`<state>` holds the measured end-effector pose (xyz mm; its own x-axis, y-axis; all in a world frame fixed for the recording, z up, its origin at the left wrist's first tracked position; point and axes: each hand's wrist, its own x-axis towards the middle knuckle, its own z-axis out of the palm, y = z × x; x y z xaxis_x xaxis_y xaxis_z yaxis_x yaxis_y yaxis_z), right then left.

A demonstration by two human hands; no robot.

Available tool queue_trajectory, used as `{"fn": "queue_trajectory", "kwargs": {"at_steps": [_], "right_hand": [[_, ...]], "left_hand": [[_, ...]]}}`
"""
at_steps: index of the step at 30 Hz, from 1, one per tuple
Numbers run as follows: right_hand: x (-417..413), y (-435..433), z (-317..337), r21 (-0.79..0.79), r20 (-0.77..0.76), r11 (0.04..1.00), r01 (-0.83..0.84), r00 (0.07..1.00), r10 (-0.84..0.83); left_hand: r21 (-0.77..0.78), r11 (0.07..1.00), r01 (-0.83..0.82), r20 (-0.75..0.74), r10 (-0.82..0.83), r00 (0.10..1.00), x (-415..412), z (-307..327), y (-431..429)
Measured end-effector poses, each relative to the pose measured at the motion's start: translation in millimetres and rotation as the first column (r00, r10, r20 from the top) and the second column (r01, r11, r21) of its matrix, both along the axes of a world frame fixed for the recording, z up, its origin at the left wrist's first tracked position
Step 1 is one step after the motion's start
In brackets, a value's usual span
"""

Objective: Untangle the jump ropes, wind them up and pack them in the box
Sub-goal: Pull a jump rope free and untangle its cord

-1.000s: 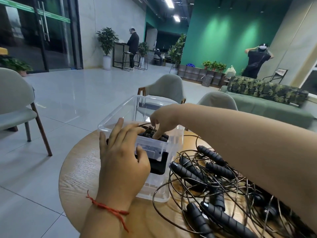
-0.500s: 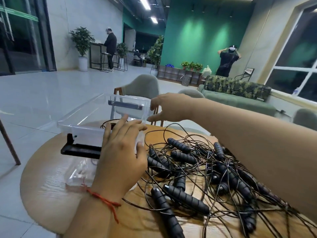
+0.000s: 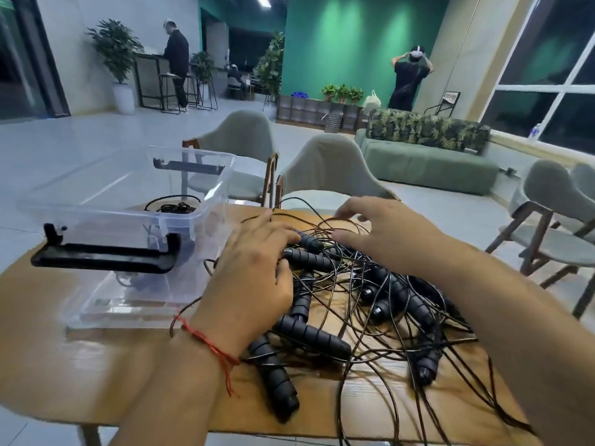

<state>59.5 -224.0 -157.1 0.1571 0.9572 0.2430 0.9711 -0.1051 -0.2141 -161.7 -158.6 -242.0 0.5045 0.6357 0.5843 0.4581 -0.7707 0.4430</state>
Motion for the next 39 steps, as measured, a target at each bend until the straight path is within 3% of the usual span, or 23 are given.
{"fn": "queue_trajectory", "kwargs": {"at_steps": [4,7,10,16,21,28,35,37,39], "right_hand": [[26,-45,-54,0.073,-0.208,0.983,0.168,0.967,-0.150],[46,-64,-95,0.137,-0.271,0.936,0.324,0.921,-0.279],[61,-68,-121,0.181,-0.253,0.873,0.454,0.879,-0.405],[79,-64,-128,0.244,-0.213,0.827,0.507,0.860,-0.464],[72,-54,-132,0.143,-0.094,0.859,0.491,0.871,-0.482],[61,-46,-133,0.125,-0.005,0.856,0.501,0.864,-0.504],[52,-36,-135,0.130,-0.018,0.841,0.526,0.849,-0.528],[53,-35,-137,0.173,-0.095,0.850,0.498,0.867,-0.489],[51,-35,-135,0.271,-0.276,0.849,0.453,0.882,-0.383]], "left_hand": [[-0.030,0.999,0.029,-0.124,-0.033,0.992,15,-19,1],[-0.043,0.998,0.043,-0.198,-0.051,0.979,26,-29,-3],[-0.025,0.998,0.059,-0.243,-0.063,0.968,40,-38,-9],[-0.055,0.995,0.079,-0.267,-0.091,0.959,70,-47,-27],[-0.113,0.990,0.088,-0.270,-0.116,0.956,98,-48,-44],[-0.122,0.985,0.123,-0.340,-0.158,0.927,114,-60,-59],[-0.353,0.921,0.164,-0.174,-0.237,0.956,106,-63,-63],[-0.412,0.889,0.200,-0.076,-0.252,0.965,104,-59,-62],[-0.427,0.886,0.182,0.007,-0.198,0.980,98,-54,-58]]}}
